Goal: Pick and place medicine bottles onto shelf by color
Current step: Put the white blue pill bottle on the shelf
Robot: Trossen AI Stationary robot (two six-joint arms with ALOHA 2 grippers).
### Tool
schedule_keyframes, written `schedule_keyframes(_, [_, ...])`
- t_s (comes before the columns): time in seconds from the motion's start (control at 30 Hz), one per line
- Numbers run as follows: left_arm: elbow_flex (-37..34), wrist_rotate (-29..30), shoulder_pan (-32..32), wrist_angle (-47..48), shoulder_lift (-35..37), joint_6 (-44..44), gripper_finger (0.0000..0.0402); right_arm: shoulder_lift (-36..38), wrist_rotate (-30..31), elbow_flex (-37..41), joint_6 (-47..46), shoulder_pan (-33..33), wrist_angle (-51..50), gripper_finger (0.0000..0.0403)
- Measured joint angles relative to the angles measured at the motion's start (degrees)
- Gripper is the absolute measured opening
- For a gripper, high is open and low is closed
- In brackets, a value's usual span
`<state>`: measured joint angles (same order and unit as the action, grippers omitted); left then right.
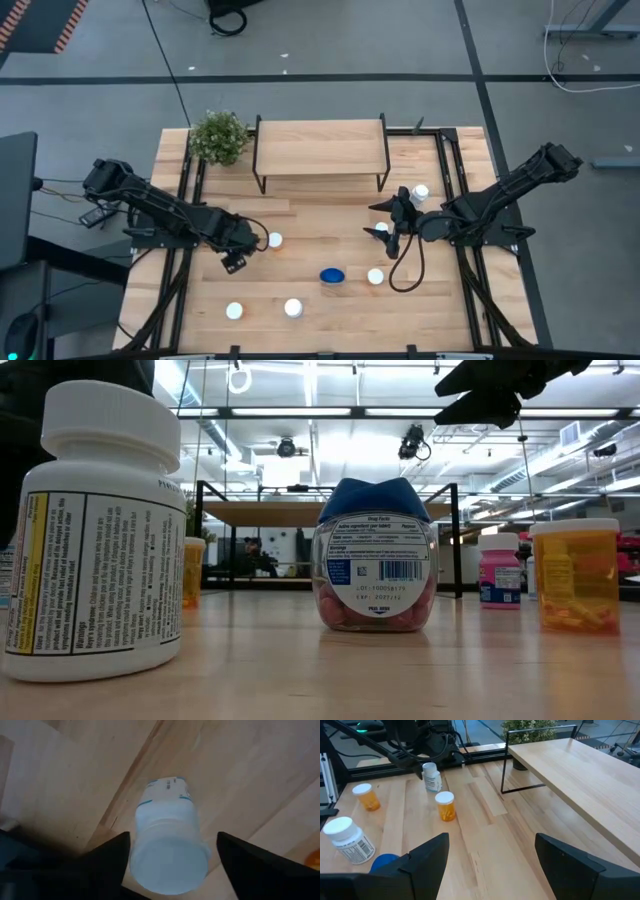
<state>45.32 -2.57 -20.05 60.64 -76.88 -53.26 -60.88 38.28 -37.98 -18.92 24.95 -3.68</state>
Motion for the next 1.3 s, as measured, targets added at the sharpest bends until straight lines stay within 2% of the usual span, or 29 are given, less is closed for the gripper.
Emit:
schedule_keyframes(0.2, [0.04,-0.57,0.00,0.03,0.04,-0.10,0.0190,0.00,0.00,0.00,0.01,0.00,0.00,0.0305])
schedule_keyframes(0.27, [0.04,-1.03,0.01,0.02,0.04,-0.10,0.0173,0.00,0.00,0.00,0.02,0.00,0.00,0.0305])
schedule_keyframes(0.5, [0.65,-1.86,1.73,0.45,0.00,2.09,0.0173,0.00,0.00,0.00,-0.06,0.00,-0.02,0.0305])
schedule_keyframes(0.7, [5.73,-1.82,4.64,0.85,0.00,7.01,0.0204,0.00,0.00,0.02,-0.14,0.00,-0.02,0.0305])
schedule_keyframes(0.9, [15.88,-1.53,9.55,7.50,0.00,16.23,0.0174,0.00,0.00,0.02,-0.58,0.00,-0.02,0.0305])
schedule_keyframes(1.07, [27.09,3.45,15.38,14.40,0.00,24.49,0.0176,0.00,0.00,0.02,-0.64,0.00,0.00,0.0305])
schedule_keyframes(1.2, [35.15,6.15,20.45,16.89,0.00,32.24,0.0199,0.00,0.00,0.02,-1.40,0.00,0.00,0.0305])
schedule_keyframes(1.3, [39.72,8.13,23.89,17.59,-0.44,37.87,0.0200,0.00,0.00,0.02,-1.49,0.00,0.00,0.0305])
